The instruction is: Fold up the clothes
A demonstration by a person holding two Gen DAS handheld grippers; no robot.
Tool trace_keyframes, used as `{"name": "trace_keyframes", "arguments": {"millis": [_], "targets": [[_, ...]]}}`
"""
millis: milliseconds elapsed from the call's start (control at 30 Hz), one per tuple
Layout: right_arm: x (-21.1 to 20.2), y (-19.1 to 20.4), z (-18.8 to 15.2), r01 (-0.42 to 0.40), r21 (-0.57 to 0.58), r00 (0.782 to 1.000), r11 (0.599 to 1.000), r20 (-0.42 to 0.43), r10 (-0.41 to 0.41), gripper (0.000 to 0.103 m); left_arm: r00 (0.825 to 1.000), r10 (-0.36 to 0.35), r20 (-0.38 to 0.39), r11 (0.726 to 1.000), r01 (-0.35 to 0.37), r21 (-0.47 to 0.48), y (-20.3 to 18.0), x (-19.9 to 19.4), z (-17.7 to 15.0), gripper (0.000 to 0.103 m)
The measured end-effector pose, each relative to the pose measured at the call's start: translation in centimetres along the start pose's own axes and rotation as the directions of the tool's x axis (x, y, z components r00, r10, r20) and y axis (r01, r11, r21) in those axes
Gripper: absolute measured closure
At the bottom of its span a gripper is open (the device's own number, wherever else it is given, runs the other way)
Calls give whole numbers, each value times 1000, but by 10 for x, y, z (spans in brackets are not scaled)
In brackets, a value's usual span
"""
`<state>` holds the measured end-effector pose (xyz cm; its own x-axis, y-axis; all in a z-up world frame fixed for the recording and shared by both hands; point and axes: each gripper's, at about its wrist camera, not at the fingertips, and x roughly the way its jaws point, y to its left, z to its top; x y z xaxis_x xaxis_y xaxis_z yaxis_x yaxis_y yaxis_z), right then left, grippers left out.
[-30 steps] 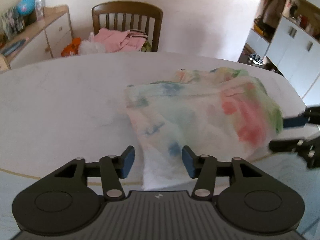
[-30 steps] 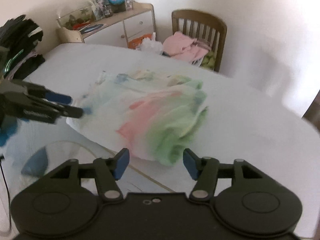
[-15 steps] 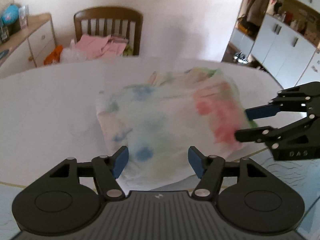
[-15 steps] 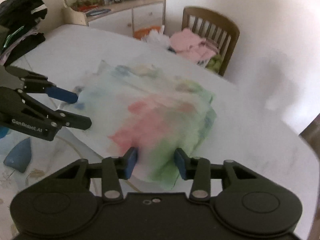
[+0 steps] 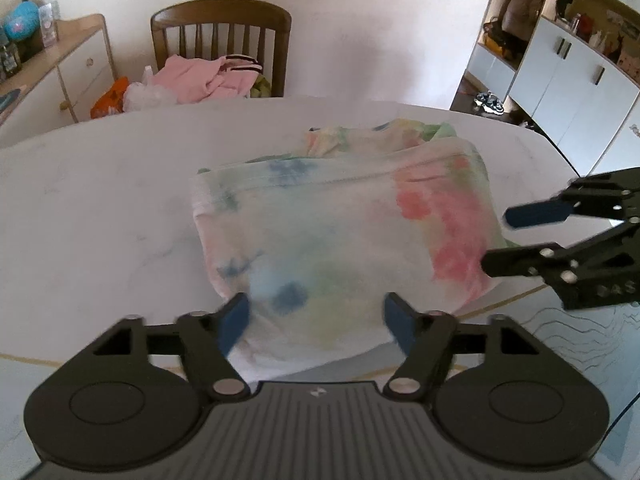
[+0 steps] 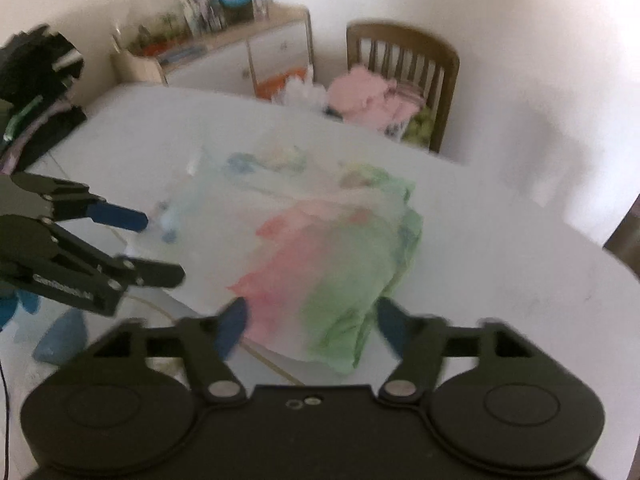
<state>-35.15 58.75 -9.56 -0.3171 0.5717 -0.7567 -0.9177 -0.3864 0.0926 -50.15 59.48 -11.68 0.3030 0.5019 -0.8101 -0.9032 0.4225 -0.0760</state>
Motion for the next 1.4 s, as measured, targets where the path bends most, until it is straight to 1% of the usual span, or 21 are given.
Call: {"name": "trace_keyframes", "arguments": {"millis": [33, 133, 200, 267, 300, 433, 500, 533, 733, 767, 800, 833, 967, 1067, 1233, 1400], "targets": [[-8, 3, -2, 2, -2, 1000, 1000, 25, -2, 0, 1000, 11, 9, 1000, -11, 3, -3, -5, -2, 19], [-27, 9, -7, 11, 14, 998, 1000, 61, -12, 0, 998, 36, 41, 999, -36, -15, -10, -21, -5, 19], [-38, 11, -11, 23, 39, 995, 999, 91, -27, 0, 996, 44, 79, 998, -39, -58, -13, -33, -7, 18], [-47, 13, -16, 40, 64, 993, 997, 112, -47, 0, 992, 75, 103, 993, -65, -101, -17, -44, -9, 18], [-50, 14, -17, 47, 78, 992, 996, 115, -56, 0, 991, 86, 105, 992, -75, -105, -19, -48, -9, 18], [-59, 21, -28, 77, 119, 989, 990, 113, -90, 0, 990, 109, 87, 989, -99, -107, -29, -59, -17, 17], [-65, 25, -35, 93, 135, 987, 986, 118, -109, 0, 990, 118, 72, 988, -109, -109, -33, -63, -22, 14], [-68, 28, -39, 101, 142, 985, 985, 122, -119, 0, 991, 120, 66, 987, -112, -111, -34, -65, -25, 14], [-84, 46, -59, 172, 160, 965, 972, 169, -199, 0, 992, 113, 47, 987, -107, -118, -43, -85, -47, 13], [-86, 49, -62, 183, 160, 962, 970, 175, -210, 0, 993, 111, 45, 988, -105, -114, -45, -89, -51, 10], [-87, 52, -65, 184, 159, 961, 970, 176, -211, 0, 993, 106, 42, 989, -101, -110, -47, -92, -55, 5], [-87, 54, -67, 188, 160, 961, 969, 173, -215, 0, 994, 102, 40, 990, -97, -107, -48, -94, -58, 3], [-90, 61, -74, 221, 179, 954, 959, 165, -251, 0, 994, 105, 34, 991, -101, -88, -55, -103, -69, 2], [-93, 65, -80, 218, 194, 955, 956, 158, -250, 0, 993, 114, 24, 991, -112, -76, -60, -108, -76, 1], [-98, 71, -87, 218, 206, 955, 954, 155, -252, 0, 994, 107, 17, 993, -106, -57, -66, -116, -83, 0], [-102, 73, -89, 223, 215, 952, 951, 162, -260, 0, 992, 124, 36, 992, -123, -42, -71, -124, -85, 0]]}}
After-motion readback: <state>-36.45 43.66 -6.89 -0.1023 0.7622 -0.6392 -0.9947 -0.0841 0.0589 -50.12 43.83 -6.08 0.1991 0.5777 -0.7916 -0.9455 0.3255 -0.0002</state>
